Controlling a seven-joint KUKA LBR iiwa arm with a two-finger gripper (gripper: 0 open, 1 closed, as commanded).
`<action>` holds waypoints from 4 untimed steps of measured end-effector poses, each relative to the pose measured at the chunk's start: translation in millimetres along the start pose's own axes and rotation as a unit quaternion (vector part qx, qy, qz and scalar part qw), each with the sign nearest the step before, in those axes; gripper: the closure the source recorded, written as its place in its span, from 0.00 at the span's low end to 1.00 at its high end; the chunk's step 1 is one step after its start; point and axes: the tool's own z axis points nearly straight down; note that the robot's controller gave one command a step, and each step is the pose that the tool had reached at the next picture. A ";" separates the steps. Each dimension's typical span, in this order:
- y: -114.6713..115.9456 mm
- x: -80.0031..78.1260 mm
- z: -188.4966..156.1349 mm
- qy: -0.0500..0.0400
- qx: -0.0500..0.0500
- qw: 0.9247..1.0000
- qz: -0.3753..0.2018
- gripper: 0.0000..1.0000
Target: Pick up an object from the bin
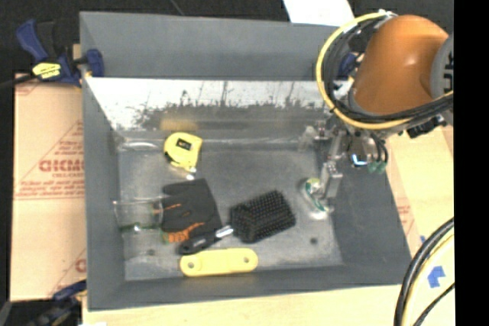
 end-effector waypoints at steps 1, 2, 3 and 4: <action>0.0 0.0 0.0 0.000 0.000 1.000 0.000 0.00; 24.0 18.5 68.4 0.000 0.000 0.999 -0.034 0.00; 24.7 23.1 82.1 -0.007 0.001 1.000 -0.010 0.00; 26.6 18.6 97.1 -0.008 0.002 0.999 -0.037 0.00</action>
Offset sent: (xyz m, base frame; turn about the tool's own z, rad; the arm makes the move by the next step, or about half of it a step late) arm -0.0180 0.0242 -0.0673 -0.0691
